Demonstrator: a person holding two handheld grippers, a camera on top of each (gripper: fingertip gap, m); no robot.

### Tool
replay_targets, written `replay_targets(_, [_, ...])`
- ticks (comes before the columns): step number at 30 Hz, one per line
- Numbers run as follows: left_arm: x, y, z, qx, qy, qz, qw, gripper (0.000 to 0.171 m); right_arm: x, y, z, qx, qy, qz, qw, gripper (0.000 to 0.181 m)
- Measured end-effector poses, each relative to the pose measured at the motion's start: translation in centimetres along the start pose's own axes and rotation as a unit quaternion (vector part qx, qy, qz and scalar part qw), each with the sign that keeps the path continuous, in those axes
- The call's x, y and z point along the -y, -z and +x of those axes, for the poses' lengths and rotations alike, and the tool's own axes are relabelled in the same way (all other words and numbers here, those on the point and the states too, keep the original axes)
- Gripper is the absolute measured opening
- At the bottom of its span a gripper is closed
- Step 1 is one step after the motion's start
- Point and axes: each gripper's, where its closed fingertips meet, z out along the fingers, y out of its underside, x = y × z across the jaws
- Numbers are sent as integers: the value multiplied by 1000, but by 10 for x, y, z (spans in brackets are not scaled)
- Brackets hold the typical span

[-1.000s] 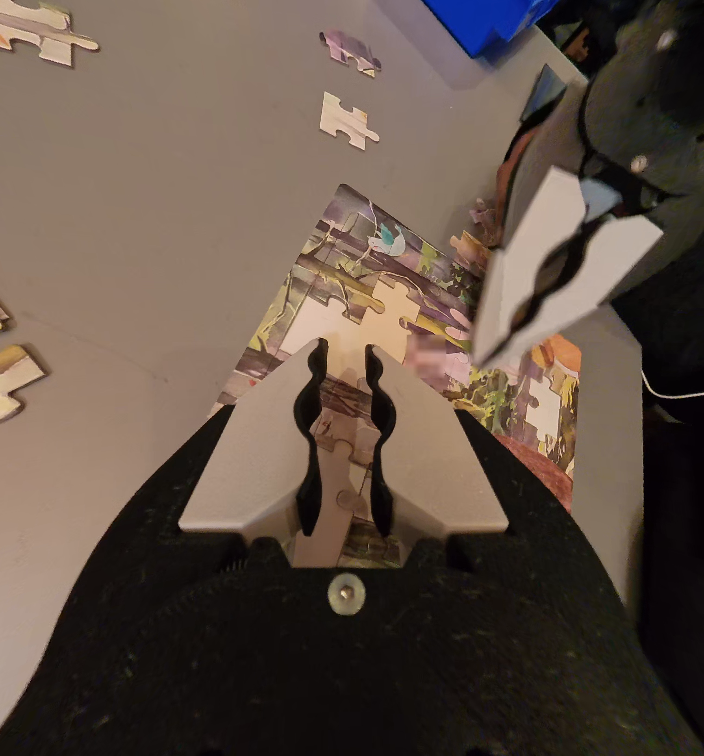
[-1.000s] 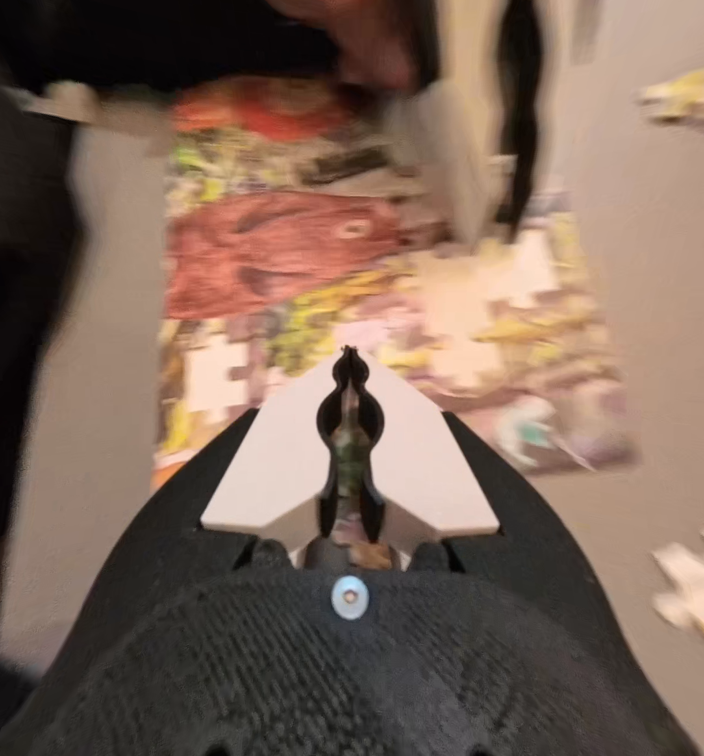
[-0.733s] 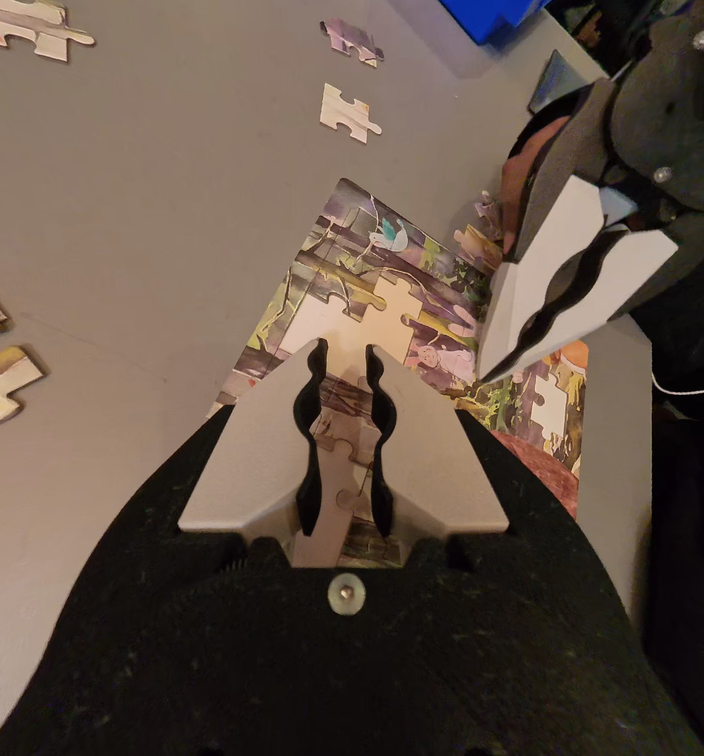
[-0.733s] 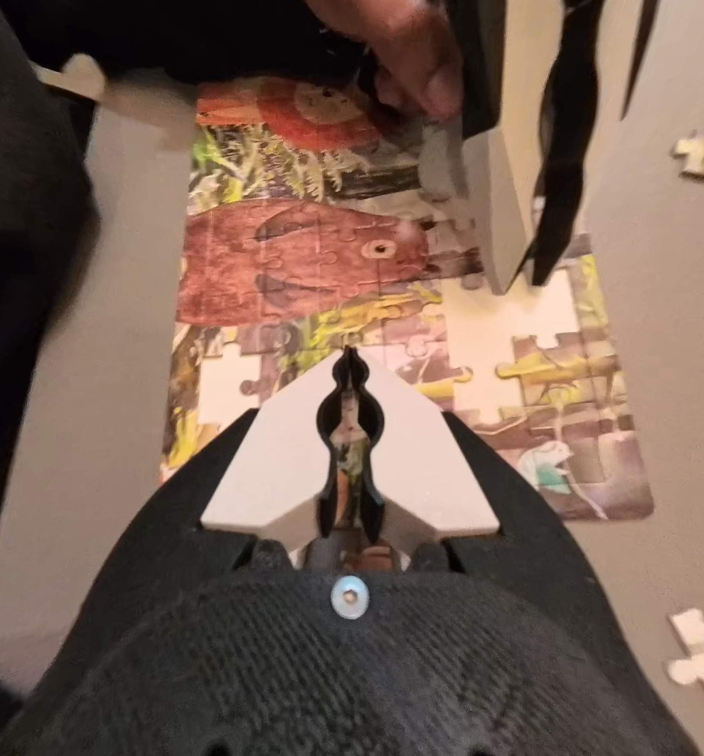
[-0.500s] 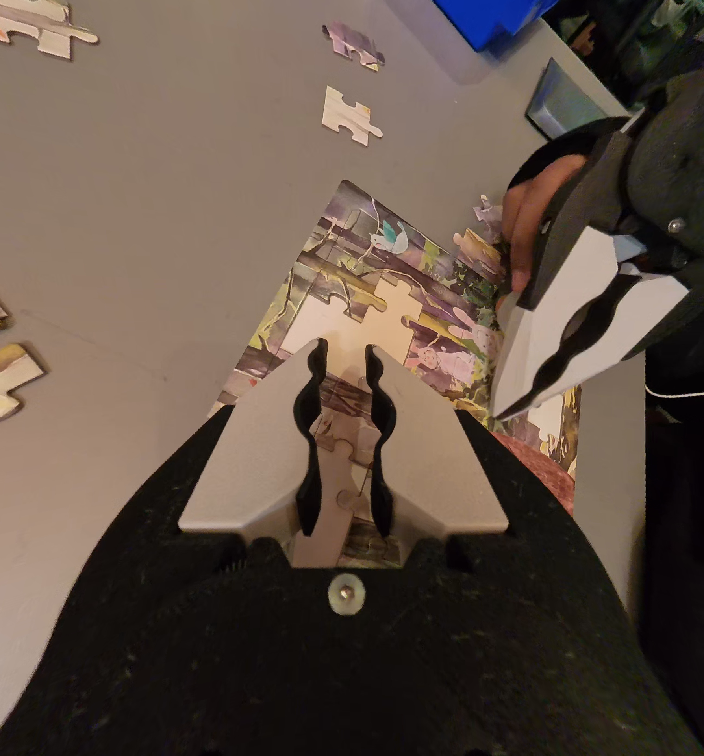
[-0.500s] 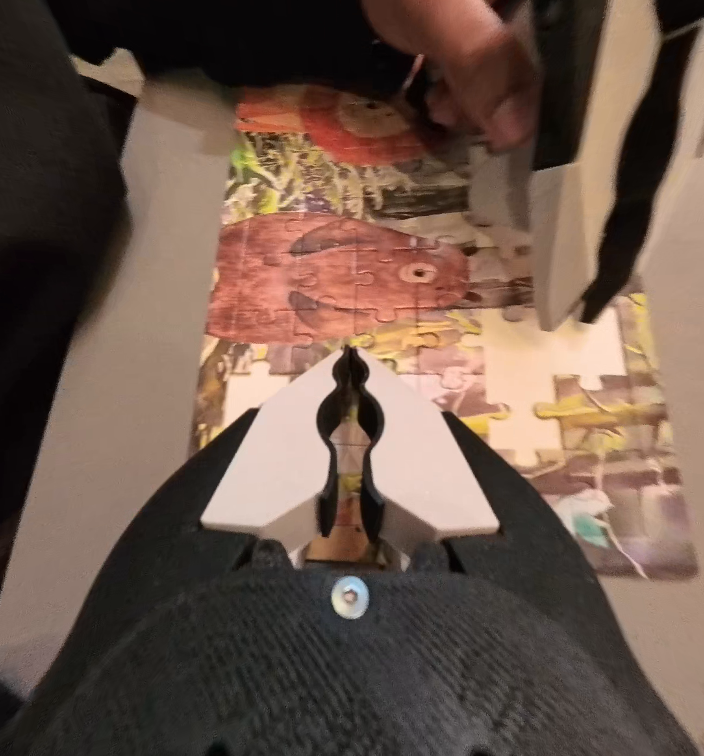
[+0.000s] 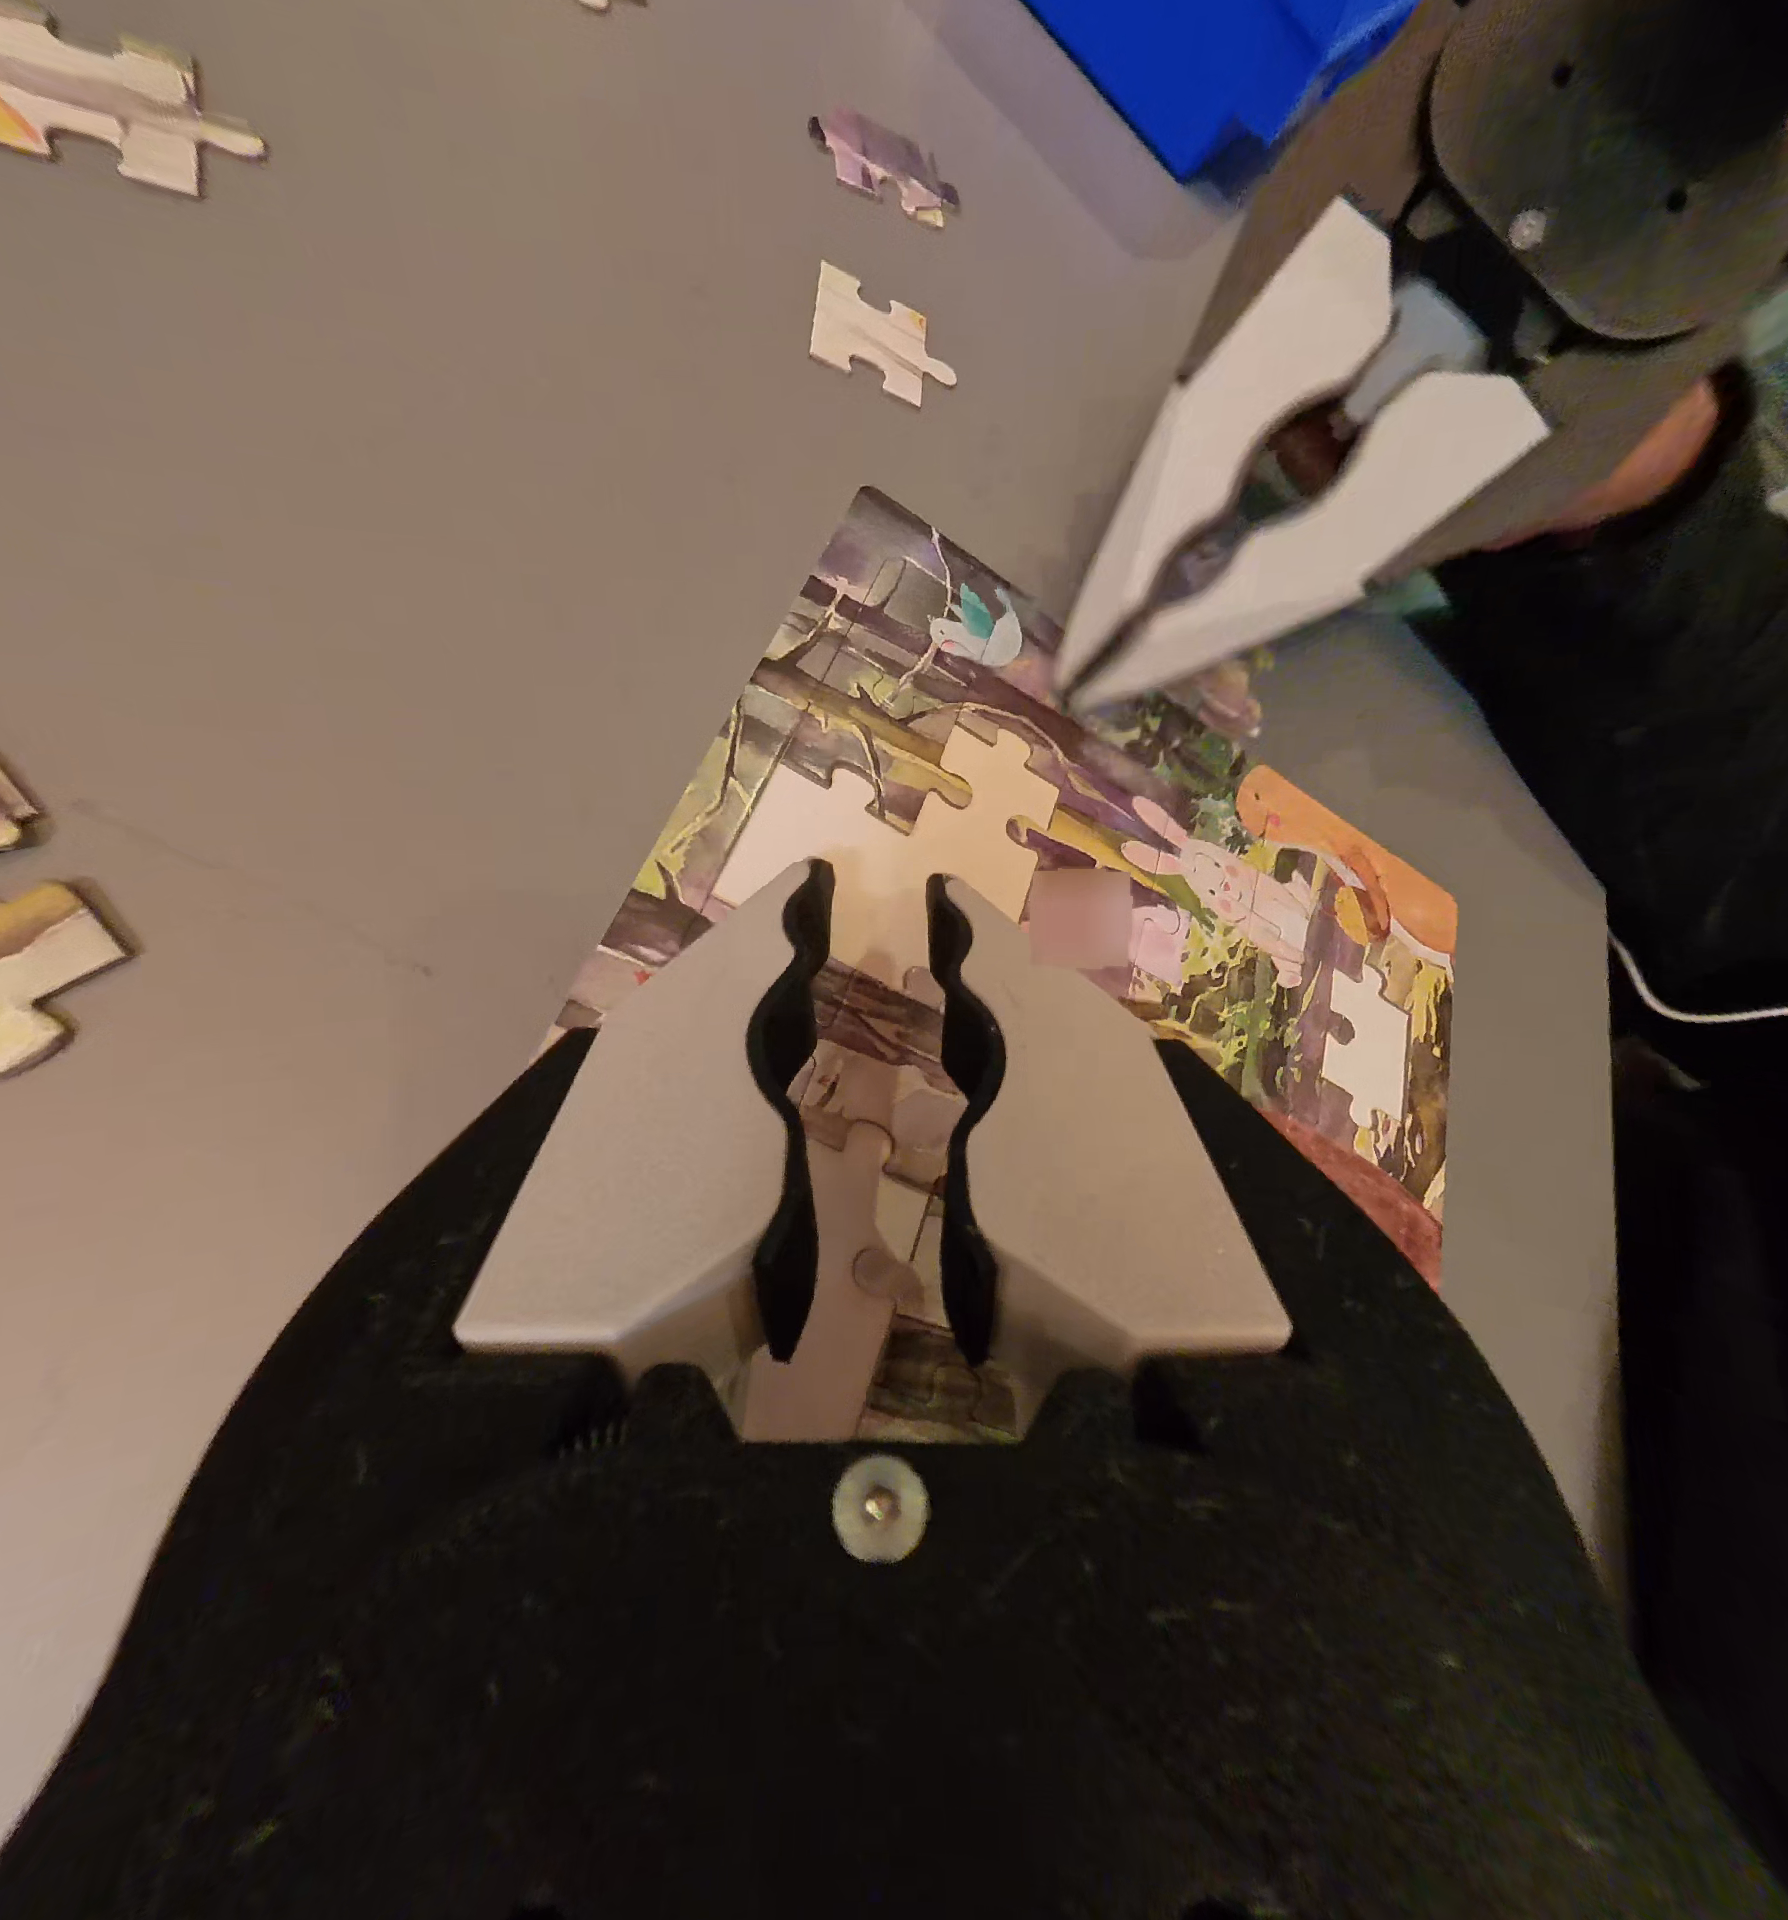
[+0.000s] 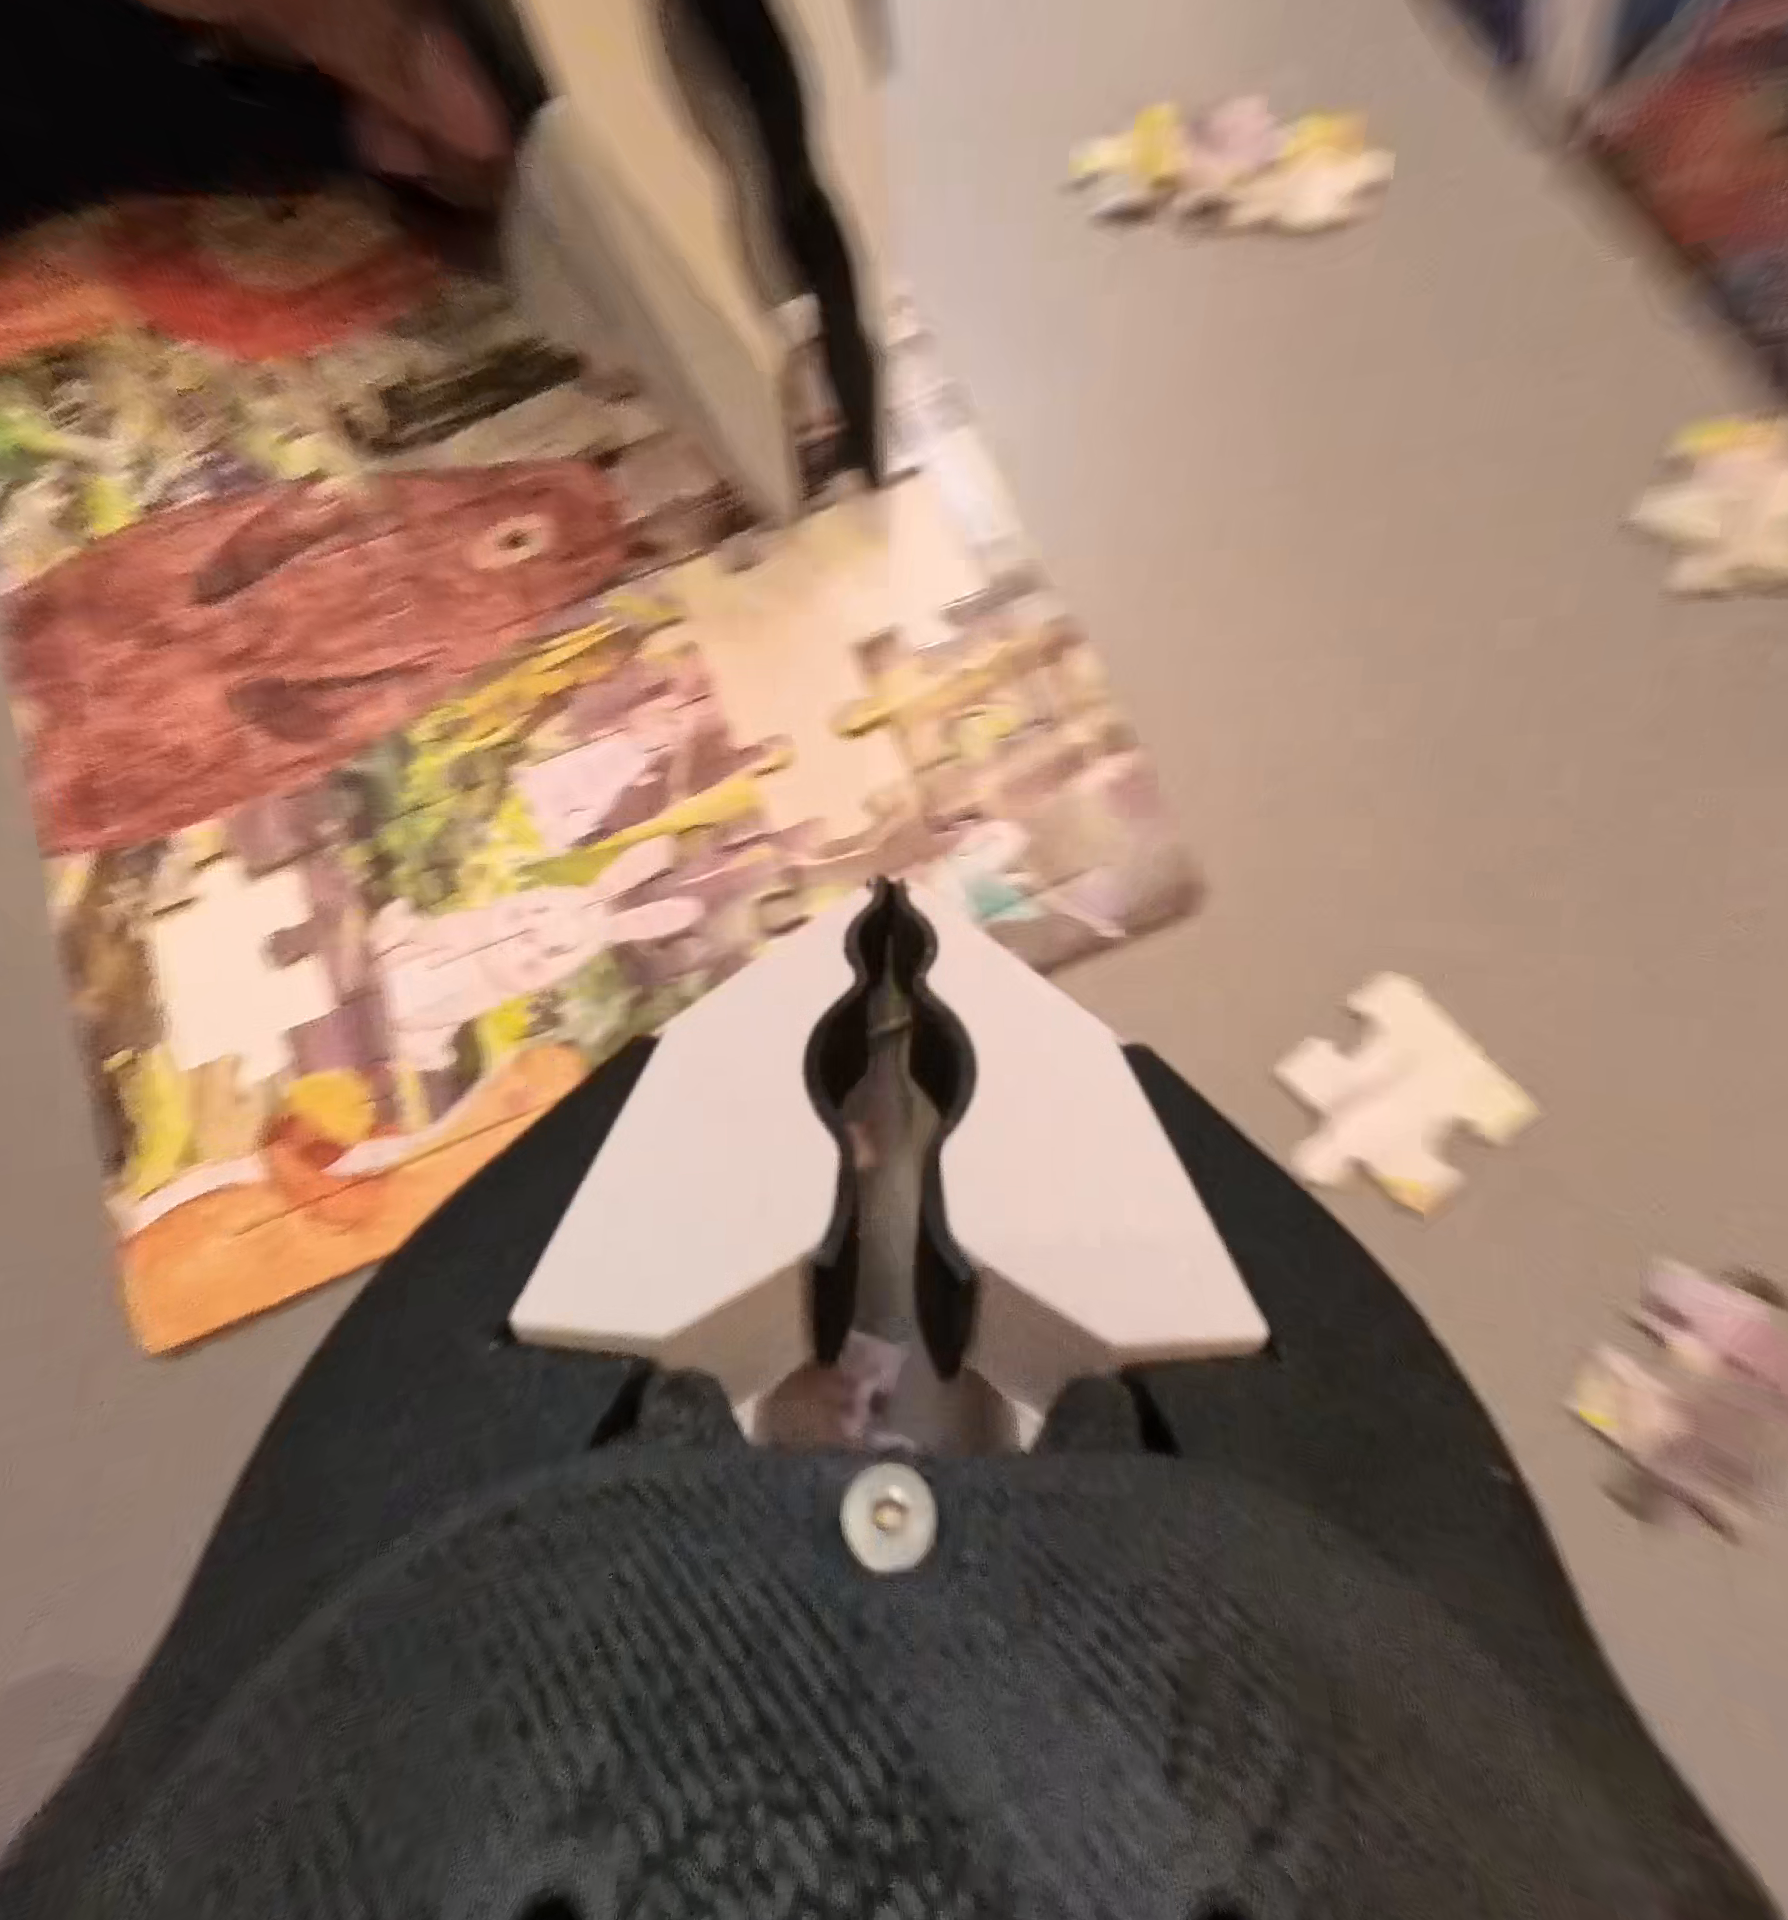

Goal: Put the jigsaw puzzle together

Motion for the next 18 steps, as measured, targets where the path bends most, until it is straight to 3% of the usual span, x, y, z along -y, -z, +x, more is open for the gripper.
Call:
replay_targets(3, [12,10,-1,-7,5,41,999,15,38,37,35,-107,-8,134,985,0])
replay_targets(7, [27,31,-10,19,-1,84,996,12,54,74,51,-112,-80,264,955,0])
replay_targets(10, [33,56,-26,80,-27,97,992,11,53,82,66,-134,-89,237,958,0])
replay_targets(14, [34,96,-51,163,-65,118,977,8,53,78,96,-190,-63,164,966,29])
replay_targets(18, [14,116,-85,206,-72,98,971,5,36,51,114,-180,-63,141,971,28])
